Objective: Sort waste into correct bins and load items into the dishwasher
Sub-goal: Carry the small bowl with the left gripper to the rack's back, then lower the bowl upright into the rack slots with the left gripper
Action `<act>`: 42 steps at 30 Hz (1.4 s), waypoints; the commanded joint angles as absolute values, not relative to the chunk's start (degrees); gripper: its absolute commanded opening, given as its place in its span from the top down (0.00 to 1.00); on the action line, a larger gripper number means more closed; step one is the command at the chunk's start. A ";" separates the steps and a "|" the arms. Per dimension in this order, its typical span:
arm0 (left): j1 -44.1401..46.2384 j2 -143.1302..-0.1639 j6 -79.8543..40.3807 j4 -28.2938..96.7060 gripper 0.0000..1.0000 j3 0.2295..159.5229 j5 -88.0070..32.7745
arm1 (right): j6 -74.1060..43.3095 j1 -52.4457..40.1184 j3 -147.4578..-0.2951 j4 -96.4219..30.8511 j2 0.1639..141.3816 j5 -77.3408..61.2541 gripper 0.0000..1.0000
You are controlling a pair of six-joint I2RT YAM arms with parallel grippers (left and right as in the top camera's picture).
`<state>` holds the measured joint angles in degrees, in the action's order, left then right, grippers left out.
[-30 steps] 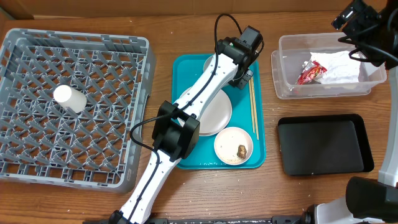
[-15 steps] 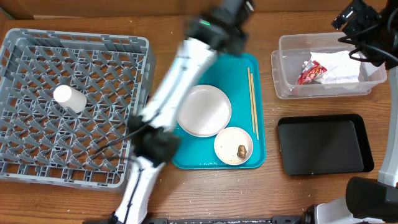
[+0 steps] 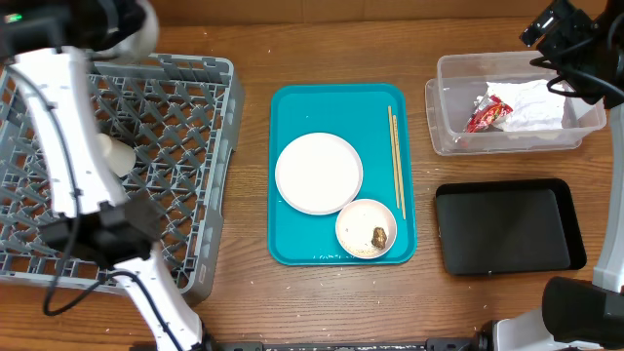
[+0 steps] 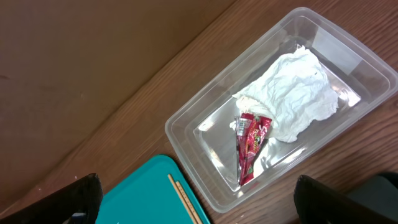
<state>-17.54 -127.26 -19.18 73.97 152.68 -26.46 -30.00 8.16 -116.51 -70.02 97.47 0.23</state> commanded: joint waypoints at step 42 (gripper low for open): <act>-37.28 -147.74 -13.67 75.48 0.89 150.85 -58.26 | -30.00 8.12 -117.05 -69.76 97.41 0.38 0.00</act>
<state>-35.70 -147.26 -15.75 74.35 150.93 -64.66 -30.00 8.16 -116.51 -70.00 97.47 0.23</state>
